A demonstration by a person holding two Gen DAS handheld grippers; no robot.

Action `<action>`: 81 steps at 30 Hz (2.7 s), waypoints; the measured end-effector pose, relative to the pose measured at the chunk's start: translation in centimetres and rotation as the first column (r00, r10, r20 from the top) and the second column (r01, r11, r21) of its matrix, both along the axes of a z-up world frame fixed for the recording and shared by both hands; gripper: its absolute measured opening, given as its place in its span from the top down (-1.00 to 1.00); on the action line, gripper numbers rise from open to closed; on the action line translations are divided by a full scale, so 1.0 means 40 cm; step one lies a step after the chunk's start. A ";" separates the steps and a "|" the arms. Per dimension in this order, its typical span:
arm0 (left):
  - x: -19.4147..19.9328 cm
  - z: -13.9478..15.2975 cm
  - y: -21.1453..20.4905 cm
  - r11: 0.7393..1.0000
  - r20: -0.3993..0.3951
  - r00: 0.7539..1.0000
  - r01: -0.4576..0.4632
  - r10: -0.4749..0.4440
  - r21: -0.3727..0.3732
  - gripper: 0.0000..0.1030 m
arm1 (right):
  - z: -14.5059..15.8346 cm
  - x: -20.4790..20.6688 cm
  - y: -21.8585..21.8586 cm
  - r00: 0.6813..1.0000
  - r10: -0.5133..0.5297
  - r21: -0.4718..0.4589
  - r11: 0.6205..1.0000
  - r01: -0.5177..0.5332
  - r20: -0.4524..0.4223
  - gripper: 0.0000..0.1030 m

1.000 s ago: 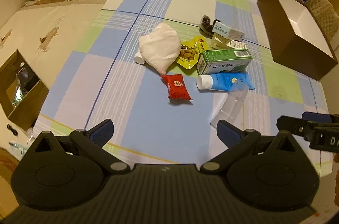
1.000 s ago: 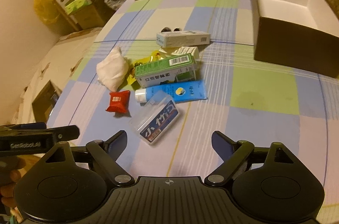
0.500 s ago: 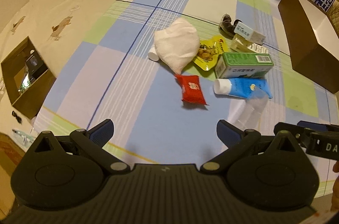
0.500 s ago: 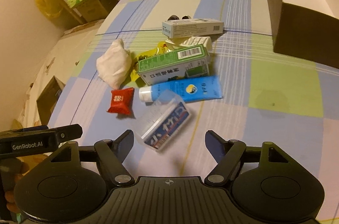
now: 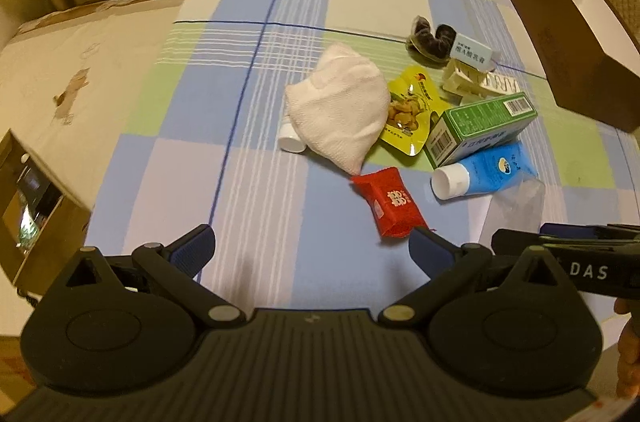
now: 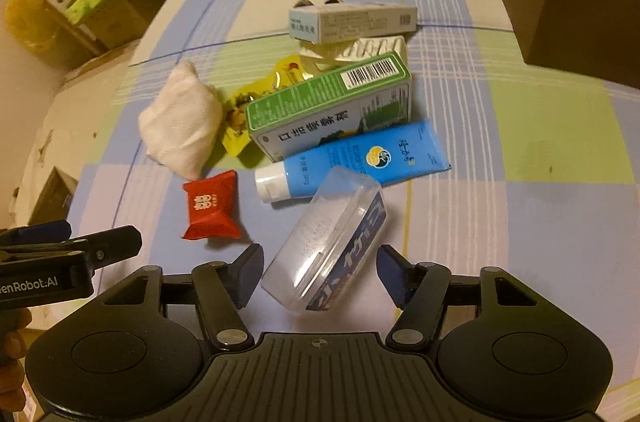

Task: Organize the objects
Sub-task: 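Grasp the clear plastic case with the right tool while the left tool grasps the red candy packet, then carry both items into the open box and release them from both tools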

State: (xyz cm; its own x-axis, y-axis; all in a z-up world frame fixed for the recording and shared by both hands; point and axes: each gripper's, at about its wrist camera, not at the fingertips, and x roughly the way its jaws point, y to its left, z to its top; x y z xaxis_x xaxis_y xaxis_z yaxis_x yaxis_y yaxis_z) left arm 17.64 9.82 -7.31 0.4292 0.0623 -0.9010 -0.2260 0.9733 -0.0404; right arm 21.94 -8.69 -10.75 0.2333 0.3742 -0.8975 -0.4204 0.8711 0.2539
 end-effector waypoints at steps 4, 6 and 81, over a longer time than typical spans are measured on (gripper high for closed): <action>0.026 -0.021 -0.006 0.999 -0.010 0.999 0.047 -0.047 -0.018 -0.91 | -0.014 0.000 0.003 1.000 0.007 -0.030 1.000 -0.007 0.022 0.33; 0.039 -0.031 -0.015 0.997 -0.014 0.997 0.071 -0.071 -0.024 -0.90 | -0.014 -0.002 -0.005 0.999 0.009 -0.059 0.998 -0.006 0.050 0.45; 0.789 0.051 -0.822 0.942 0.118 0.943 0.323 -0.313 -0.085 0.57 | 0.138 0.759 -0.652 0.977 -0.072 0.019 0.997 0.069 0.203 0.46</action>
State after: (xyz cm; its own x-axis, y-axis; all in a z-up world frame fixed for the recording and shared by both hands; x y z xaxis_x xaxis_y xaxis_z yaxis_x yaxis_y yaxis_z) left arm 49.20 -23.05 -5.26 0.5006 -0.1821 -0.8463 0.1051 0.9832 -0.1494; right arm 52.30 -34.78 -5.22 0.4366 0.3601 -0.8244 -0.4018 0.8980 0.1794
